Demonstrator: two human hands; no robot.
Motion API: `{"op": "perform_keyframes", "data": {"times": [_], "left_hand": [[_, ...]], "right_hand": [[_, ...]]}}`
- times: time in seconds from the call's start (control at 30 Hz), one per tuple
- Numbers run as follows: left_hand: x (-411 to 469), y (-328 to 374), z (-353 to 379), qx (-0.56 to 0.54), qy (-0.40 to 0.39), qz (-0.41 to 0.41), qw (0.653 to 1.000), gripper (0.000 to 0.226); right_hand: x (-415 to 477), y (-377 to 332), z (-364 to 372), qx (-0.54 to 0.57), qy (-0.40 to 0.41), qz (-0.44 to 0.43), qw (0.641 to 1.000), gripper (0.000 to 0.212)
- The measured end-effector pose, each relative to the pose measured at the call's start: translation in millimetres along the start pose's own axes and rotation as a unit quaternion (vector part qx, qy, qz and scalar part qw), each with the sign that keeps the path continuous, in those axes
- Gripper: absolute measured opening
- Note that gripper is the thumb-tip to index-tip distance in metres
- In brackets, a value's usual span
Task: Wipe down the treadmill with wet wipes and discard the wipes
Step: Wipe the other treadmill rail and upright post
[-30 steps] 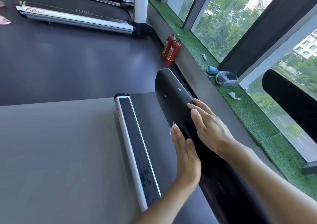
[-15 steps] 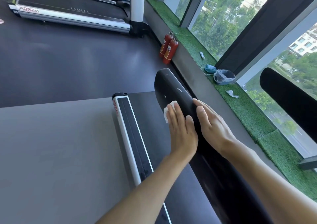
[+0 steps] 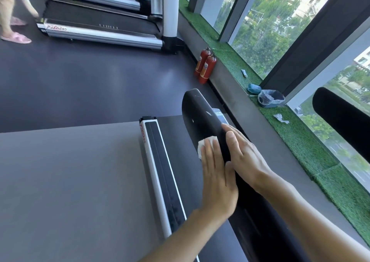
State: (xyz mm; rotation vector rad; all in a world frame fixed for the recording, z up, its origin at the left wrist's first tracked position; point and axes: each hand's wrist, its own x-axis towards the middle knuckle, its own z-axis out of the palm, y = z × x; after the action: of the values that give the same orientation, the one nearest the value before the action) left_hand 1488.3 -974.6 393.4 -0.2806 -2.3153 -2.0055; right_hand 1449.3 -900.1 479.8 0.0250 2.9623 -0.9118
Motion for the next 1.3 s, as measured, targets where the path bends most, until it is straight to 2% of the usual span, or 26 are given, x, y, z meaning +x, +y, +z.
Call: {"op": "perform_keyframes", "data": {"times": [0.07, 0.23, 0.4, 0.53, 0.7, 0.83, 0.9, 1.07, 1.23, 1.3], "left_hand": [[-2, -7, 2, -0.003, -0.004, -0.005, 1.0, 0.058], [39, -13, -8, -0.092, 0.042, -0.105, 0.989, 0.055], [5, -14, 3, -0.163, 0.025, -0.116, 0.979, 0.055], [45, -18, -13, -0.206, 0.035, -0.204, 0.956, 0.054], [-4, -14, 1, -0.212, 0.005, -0.165, 0.963, 0.053], [45, -16, -14, -0.147, 0.017, -0.153, 0.977, 0.053], [56, -11, -20, -0.106, 0.02, -0.118, 0.987, 0.054], [3, -2, -8, -0.007, -0.011, 0.019, 1.0, 0.057], [77, -13, -27, -0.022, 0.004, -0.049, 0.999, 0.053], [69, -7, -26, -0.029, -0.003, -0.052, 0.998, 0.054]], "right_hand": [[0, -1, -1, 0.009, -0.009, -0.001, 1.0, 0.05], [0, -2, 0, 0.0, -0.008, -0.017, 1.0, 0.053], [-1, -1, 1, -0.021, -0.008, -0.019, 1.0, 0.066], [-5, -4, 1, -0.047, -0.018, -0.003, 0.999, 0.057], [9, -12, -6, -0.021, 0.013, 0.005, 1.0, 0.049], [30, -22, -5, 0.06, 0.016, 0.047, 0.997, 0.051], [34, -22, 2, 0.051, -0.001, 0.059, 0.997, 0.05], [35, -19, 2, 0.052, 0.005, 0.066, 0.996, 0.048], [32, -20, 4, 0.027, -0.001, 0.055, 0.998, 0.049], [33, -19, 6, 0.011, 0.001, 0.043, 0.999, 0.05]]}}
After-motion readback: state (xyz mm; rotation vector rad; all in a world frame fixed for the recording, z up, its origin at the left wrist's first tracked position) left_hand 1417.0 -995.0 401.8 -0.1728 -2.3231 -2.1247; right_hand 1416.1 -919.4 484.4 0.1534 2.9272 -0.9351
